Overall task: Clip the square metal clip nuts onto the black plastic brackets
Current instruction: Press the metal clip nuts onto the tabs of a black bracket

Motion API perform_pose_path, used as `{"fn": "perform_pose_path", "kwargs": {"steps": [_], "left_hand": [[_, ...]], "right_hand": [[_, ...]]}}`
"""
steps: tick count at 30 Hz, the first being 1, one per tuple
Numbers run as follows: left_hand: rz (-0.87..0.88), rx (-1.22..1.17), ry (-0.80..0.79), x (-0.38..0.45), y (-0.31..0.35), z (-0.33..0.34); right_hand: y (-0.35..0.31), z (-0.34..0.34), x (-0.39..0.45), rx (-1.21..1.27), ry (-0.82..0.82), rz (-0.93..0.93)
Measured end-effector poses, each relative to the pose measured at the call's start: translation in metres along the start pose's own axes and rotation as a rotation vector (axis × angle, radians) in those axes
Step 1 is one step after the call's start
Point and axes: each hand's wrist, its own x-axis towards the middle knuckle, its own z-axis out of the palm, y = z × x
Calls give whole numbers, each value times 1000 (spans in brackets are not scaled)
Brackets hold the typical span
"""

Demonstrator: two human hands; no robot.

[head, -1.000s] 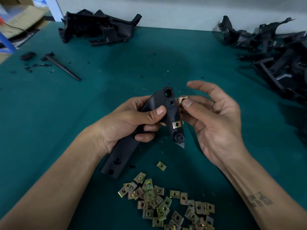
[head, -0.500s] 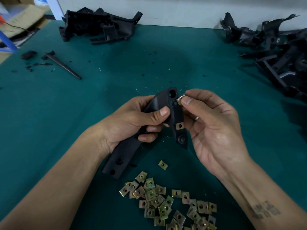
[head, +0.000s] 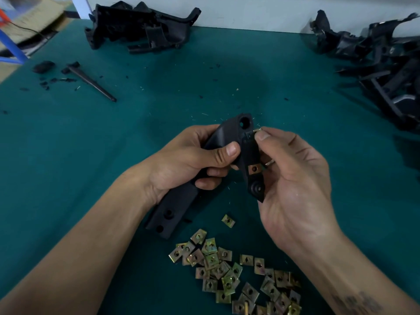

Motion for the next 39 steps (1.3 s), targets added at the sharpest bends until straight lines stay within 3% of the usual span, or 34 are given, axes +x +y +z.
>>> {"fn": "perform_pose_path", "kwargs": {"steps": [19,27,39], "left_hand": [[34,72,29,-1,3,-1],[41,66,41,2,0,-1],[22,85,53,2,1,1]], "right_hand": [[-9,-6,4,348,-181,335],[-1,0,2,52,1,-10],[-5,0,2,-27,-22,-67]]}}
